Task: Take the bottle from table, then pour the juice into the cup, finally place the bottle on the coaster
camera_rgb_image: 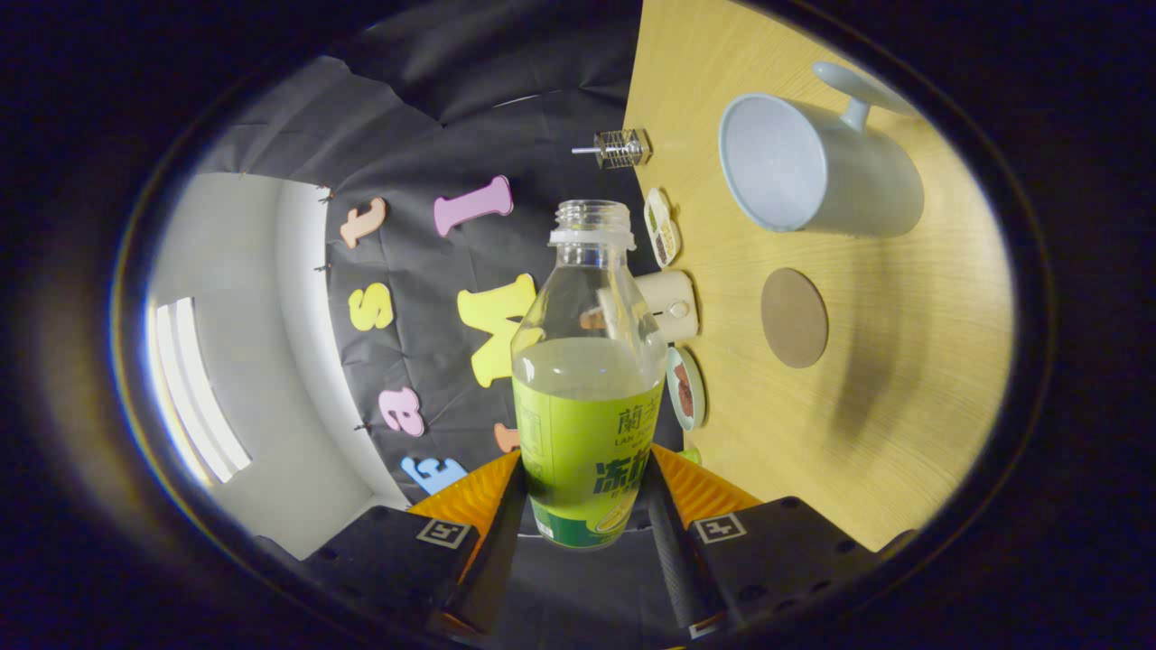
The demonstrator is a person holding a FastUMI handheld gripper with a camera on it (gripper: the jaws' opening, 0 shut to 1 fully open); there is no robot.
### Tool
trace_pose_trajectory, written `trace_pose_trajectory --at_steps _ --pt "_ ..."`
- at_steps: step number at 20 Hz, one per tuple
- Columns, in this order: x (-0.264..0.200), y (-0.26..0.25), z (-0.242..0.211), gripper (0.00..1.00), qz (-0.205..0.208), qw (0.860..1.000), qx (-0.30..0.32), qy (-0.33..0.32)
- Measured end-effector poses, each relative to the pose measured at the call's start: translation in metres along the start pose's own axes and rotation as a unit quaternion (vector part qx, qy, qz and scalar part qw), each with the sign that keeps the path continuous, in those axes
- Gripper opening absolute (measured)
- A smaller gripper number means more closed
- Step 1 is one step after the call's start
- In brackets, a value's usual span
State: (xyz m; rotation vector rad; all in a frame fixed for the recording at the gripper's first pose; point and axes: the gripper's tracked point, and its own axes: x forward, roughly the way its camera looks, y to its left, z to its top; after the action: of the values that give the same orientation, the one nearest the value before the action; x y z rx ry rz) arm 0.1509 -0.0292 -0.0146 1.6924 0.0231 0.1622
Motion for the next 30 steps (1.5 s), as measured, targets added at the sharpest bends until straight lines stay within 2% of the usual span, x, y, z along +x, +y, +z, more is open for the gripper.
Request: trace_pose_trajectory --at_steps 30 --pt "0.002 0.015 0.02 0.75 0.014 0.998 0.062 -0.012"
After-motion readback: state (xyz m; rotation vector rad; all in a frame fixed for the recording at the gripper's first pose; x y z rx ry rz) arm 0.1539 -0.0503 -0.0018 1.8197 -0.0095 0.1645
